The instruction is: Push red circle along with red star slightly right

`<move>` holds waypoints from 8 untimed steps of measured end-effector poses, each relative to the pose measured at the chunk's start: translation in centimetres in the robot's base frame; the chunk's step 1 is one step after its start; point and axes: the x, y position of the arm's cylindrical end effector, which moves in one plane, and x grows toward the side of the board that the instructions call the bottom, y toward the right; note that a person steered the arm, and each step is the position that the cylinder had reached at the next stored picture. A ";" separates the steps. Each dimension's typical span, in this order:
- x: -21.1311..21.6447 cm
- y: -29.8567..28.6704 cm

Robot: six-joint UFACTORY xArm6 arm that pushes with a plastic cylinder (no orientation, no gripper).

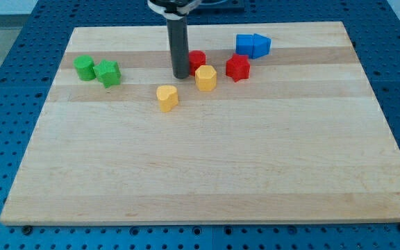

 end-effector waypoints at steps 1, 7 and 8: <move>-1.2 -2.5; -2.4 3.3; -2.3 5.2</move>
